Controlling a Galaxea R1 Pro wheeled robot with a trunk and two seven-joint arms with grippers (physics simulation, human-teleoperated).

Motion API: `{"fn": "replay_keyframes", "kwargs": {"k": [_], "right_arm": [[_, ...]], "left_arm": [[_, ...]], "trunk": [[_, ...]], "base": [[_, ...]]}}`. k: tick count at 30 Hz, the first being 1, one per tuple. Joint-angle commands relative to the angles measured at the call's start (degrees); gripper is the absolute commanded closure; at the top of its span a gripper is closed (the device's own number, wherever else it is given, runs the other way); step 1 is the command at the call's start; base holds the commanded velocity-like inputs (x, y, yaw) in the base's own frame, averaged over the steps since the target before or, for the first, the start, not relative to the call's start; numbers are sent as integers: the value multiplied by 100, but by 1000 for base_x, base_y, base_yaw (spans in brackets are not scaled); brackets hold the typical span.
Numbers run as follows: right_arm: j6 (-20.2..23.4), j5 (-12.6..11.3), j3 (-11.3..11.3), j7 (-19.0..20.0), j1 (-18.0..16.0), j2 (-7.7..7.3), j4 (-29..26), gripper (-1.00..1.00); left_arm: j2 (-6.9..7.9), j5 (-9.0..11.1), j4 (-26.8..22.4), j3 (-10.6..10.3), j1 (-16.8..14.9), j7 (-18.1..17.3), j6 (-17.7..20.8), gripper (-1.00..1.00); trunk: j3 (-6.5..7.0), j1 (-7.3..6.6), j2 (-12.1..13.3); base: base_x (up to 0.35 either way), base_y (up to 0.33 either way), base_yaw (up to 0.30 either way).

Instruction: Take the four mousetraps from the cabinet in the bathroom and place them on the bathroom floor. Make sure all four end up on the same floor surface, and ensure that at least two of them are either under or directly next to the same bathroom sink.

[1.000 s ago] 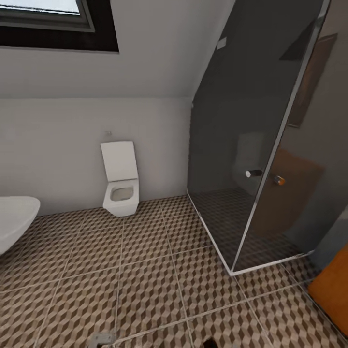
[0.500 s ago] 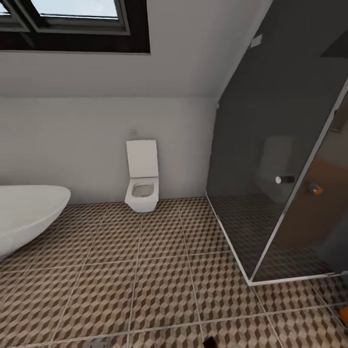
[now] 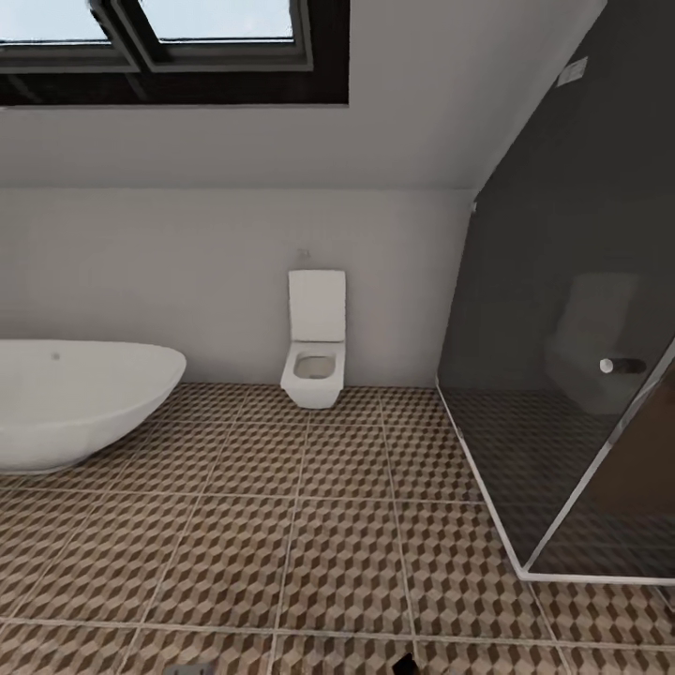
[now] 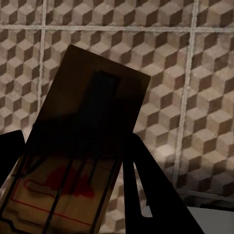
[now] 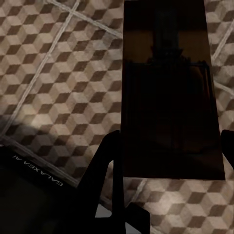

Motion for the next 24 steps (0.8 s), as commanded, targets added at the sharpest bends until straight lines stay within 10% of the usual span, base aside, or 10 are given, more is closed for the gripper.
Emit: {"fn": "replay_keyframes", "kwargs": {"k": [1,24], "right_arm": [[-24,-4,4,23,-9,3,25,100],[-57,1,4,23,141,-1,31,100]], "left_arm": [[-4,40,17,-44,-6,-8,-27,100],[-5,40,16,-44,-4,-8,-27,100]], "trunk": [[-6,0,-4],[-95,0,-4]], "base": [[0,0,122],[0,0,38]]}}
